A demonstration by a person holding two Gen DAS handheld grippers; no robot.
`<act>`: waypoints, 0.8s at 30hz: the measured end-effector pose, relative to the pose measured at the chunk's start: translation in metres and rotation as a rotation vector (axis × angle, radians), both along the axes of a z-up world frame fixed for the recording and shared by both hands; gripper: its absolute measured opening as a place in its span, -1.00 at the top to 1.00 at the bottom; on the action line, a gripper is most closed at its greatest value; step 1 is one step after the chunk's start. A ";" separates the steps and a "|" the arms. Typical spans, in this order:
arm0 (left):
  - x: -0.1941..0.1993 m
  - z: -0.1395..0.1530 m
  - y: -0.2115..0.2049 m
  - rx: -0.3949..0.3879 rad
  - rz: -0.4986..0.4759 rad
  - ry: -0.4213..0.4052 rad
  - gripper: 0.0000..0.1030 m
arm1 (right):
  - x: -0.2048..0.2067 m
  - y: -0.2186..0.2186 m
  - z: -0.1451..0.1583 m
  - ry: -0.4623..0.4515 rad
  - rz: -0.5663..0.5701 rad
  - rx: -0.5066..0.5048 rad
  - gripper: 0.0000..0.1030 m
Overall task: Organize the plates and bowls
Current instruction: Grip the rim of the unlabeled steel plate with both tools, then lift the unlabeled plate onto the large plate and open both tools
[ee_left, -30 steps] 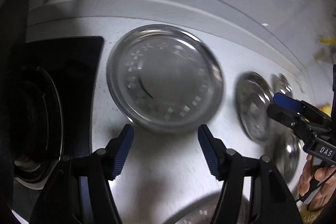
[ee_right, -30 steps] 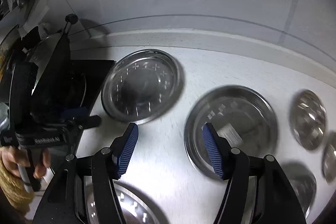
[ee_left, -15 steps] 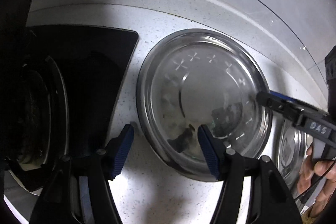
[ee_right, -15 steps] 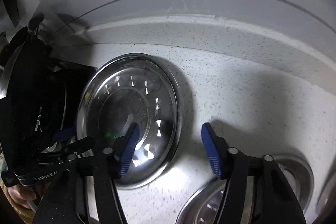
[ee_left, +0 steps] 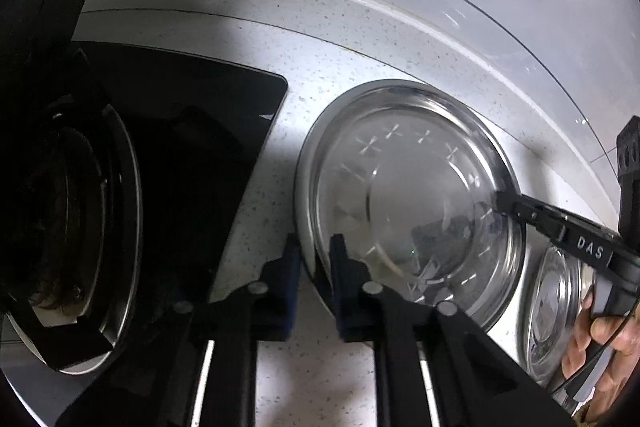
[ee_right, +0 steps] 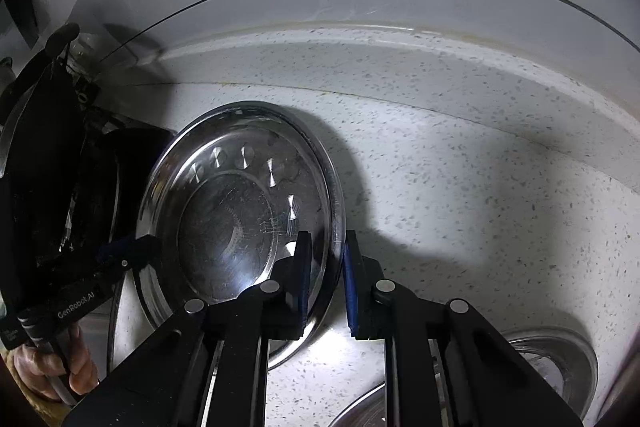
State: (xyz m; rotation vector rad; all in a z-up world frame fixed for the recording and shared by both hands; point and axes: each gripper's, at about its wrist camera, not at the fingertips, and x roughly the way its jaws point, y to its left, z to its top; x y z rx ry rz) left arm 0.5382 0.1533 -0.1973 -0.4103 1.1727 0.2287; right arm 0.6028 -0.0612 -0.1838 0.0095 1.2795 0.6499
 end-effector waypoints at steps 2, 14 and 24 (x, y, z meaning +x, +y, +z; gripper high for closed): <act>-0.002 -0.001 0.000 0.006 0.001 0.000 0.76 | 0.000 -0.002 0.001 -0.001 -0.006 -0.002 0.73; -0.031 0.042 -0.017 0.038 -0.030 -0.070 0.75 | -0.006 -0.018 0.020 -0.041 -0.034 0.002 0.73; -0.102 0.112 -0.032 -0.036 -0.123 -0.164 0.75 | -0.066 -0.052 0.090 -0.123 -0.054 0.023 0.73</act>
